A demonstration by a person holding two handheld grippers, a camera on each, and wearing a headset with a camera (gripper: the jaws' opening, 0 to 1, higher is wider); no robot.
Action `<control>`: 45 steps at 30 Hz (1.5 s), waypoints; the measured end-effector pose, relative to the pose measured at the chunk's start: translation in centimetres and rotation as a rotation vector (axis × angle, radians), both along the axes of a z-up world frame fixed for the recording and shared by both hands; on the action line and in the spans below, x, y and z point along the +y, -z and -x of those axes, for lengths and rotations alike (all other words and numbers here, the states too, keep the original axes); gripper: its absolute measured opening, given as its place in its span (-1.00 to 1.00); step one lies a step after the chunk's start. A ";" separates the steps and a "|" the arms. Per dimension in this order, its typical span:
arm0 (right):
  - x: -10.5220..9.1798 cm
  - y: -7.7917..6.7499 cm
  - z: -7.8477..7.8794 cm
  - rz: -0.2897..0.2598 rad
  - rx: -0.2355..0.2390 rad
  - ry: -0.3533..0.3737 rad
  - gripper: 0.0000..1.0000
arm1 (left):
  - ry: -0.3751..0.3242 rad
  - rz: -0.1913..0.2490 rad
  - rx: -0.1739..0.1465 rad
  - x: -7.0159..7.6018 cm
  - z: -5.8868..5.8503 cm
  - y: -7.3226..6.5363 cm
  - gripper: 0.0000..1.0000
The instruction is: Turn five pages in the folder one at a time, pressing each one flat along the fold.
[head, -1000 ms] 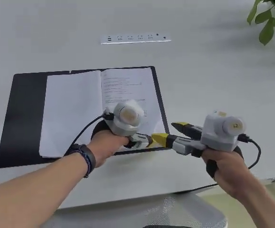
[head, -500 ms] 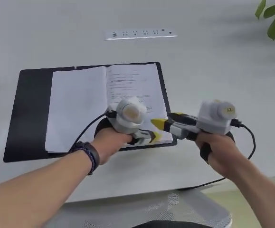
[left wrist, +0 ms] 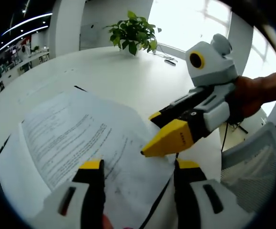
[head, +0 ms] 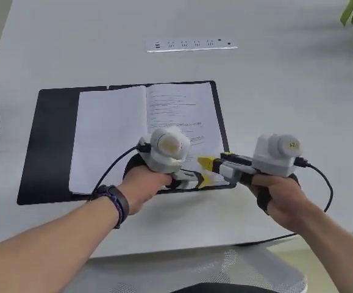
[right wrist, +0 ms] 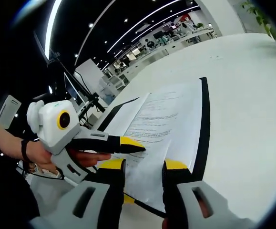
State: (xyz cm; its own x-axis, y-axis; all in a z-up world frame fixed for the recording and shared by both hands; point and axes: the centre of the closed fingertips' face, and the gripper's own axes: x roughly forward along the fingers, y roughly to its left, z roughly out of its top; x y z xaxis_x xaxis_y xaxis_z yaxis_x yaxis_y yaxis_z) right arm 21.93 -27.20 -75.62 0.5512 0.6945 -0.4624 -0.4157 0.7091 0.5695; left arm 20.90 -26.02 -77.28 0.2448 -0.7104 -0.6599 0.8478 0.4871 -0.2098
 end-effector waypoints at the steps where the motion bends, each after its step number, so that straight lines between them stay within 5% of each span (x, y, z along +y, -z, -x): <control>1: 0.0 0.0 0.1 0.002 0.000 0.000 -0.50 | -0.003 0.001 0.001 0.1 0.0 -0.1 0.19; 10: -0.4 -0.2 0.2 -0.012 0.001 0.036 -0.88 | -0.063 0.024 -0.014 2.1 0.6 -1.5 0.22; 29: 1.0 -2.2 -0.6 -0.009 -0.057 0.045 -0.94 | -0.202 0.051 -0.058 7.7 0.7 -3.7 0.28; 45: 6.3 -5.7 -2.0 -0.045 -0.135 -0.022 -0.95 | -0.307 0.026 -0.110 15.7 0.3 -5.1 0.30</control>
